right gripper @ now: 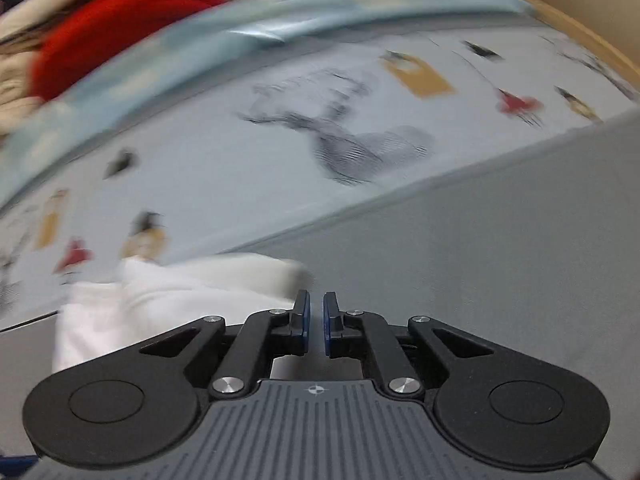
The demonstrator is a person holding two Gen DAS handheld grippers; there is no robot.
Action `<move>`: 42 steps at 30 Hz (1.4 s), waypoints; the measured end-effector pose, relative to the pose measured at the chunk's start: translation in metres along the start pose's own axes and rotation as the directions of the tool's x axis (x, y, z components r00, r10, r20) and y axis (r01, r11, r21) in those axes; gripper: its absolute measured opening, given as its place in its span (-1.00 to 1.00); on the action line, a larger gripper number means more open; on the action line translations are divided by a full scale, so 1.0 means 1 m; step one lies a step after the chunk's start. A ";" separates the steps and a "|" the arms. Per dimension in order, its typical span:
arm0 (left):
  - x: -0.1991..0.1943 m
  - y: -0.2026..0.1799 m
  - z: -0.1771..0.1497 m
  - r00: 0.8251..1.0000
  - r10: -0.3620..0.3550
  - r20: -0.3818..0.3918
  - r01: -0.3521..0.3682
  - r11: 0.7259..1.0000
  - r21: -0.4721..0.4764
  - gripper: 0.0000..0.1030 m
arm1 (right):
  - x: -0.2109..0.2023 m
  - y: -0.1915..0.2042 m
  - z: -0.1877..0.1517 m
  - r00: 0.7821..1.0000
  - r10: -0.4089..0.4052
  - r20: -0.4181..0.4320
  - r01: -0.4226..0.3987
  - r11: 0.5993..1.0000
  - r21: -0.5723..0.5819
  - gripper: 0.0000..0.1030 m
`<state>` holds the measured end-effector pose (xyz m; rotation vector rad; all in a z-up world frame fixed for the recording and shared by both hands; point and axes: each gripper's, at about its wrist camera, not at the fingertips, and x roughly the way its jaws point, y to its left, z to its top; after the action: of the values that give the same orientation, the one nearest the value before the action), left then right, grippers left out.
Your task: Fold small clothes
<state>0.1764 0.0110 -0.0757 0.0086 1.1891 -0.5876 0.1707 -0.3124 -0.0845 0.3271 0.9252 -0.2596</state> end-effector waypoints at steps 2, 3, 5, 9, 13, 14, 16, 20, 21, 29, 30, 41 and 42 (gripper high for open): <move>0.001 -0.003 0.001 1.000 -0.007 0.008 0.007 1.000 0.001 -0.48 | -0.026 0.000 0.002 0.993 0.069 0.092 -0.064 0.996 -0.058 -0.80; 0.001 -0.004 0.001 1.000 -0.011 0.008 0.011 1.000 -0.002 -0.48 | -0.039 0.002 0.002 0.983 0.138 0.122 -0.126 0.986 -0.107 -0.73; 0.008 -0.004 0.000 1.000 0.002 -0.016 -0.003 1.000 -0.015 -0.48 | -0.059 0.006 -0.008 0.948 0.294 0.117 -0.263 0.938 -0.226 -0.72; 0.030 0.002 -0.009 0.990 0.089 -0.111 -0.092 0.996 -0.023 -0.45 | -0.062 0.023 -0.050 0.896 0.423 -0.137 -0.436 0.777 -0.454 -0.69; 0.025 0.003 -0.009 0.992 0.069 -0.103 -0.075 0.995 -0.059 -0.42 | -0.023 0.013 -0.090 0.949 0.111 -0.296 -0.271 0.769 -0.579 -0.32; 0.022 0.003 -0.008 0.993 0.075 -0.090 -0.081 0.995 -0.064 -0.42 | -0.026 0.009 -0.081 0.948 0.131 -0.292 -0.276 0.795 -0.540 -0.28; 0.017 0.007 -0.006 0.996 0.073 -0.058 -0.079 0.992 -0.099 -0.33 | -0.034 0.001 -0.065 0.943 0.191 -0.274 -0.300 0.844 -0.444 -0.27; 0.013 0.021 0.001 0.996 0.089 -0.007 -0.089 0.973 -0.211 -0.17 | -0.045 -0.009 -0.042 0.940 0.306 -0.153 -0.339 0.894 -0.293 0.14; 0.013 0.024 0.003 0.996 0.089 -0.005 -0.088 0.967 -0.237 -0.17 | -0.042 -0.010 -0.038 0.938 0.314 -0.150 -0.343 0.903 -0.258 0.31; 0.037 0.044 0.001 0.999 0.030 0.011 -0.023 0.924 -0.381 0.15 | 0.022 -0.012 -0.046 0.906 0.299 -0.299 -0.321 0.947 -0.028 0.40; 0.040 0.046 0.001 1.000 0.019 0.018 -0.011 0.922 -0.386 0.15 | 0.026 -0.012 -0.046 0.900 0.319 -0.298 -0.333 0.943 0.005 0.41; 0.063 0.054 0.021 0.998 0.001 0.065 0.023 0.934 -0.357 -0.25 | 0.037 0.002 -0.041 0.884 0.370 -0.284 -0.381 0.924 0.019 -0.17; 0.059 0.052 0.025 0.996 0.007 0.084 0.022 0.939 -0.342 -0.39 | 0.037 0.003 -0.038 0.885 0.378 -0.272 -0.388 0.921 0.017 -0.31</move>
<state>0.2353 0.0223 -0.1324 -0.3153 1.1959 -0.3766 0.1649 -0.2975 -0.1350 0.5111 1.1103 0.1743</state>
